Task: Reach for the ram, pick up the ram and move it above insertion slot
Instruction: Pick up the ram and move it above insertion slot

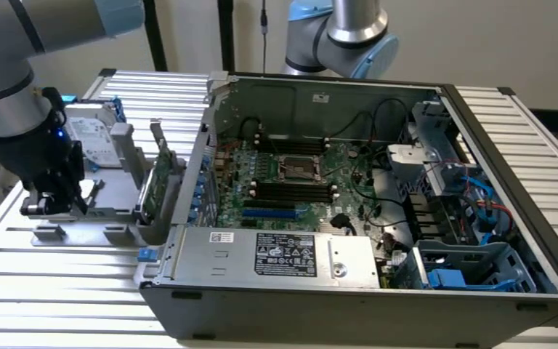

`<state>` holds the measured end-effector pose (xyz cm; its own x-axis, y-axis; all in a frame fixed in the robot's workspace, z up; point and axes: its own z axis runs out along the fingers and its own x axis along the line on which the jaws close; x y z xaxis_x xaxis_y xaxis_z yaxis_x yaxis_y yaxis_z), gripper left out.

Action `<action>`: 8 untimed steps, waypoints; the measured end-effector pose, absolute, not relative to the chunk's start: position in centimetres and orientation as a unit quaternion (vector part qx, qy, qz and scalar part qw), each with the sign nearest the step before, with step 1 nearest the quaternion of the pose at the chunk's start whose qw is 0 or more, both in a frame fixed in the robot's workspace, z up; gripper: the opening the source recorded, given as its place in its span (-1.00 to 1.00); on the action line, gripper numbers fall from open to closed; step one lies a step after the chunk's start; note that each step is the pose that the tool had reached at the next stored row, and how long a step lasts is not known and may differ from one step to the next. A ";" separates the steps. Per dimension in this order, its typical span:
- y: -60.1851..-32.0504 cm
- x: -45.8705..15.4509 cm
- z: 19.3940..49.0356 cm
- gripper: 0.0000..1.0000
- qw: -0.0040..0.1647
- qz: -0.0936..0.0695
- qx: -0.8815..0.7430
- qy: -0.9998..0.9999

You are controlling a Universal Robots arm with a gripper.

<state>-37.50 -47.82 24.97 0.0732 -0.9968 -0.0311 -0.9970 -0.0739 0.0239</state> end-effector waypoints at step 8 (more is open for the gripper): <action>-47.8 -36.8 28.6 -0.75 0.002 0.020 -0.732 0.680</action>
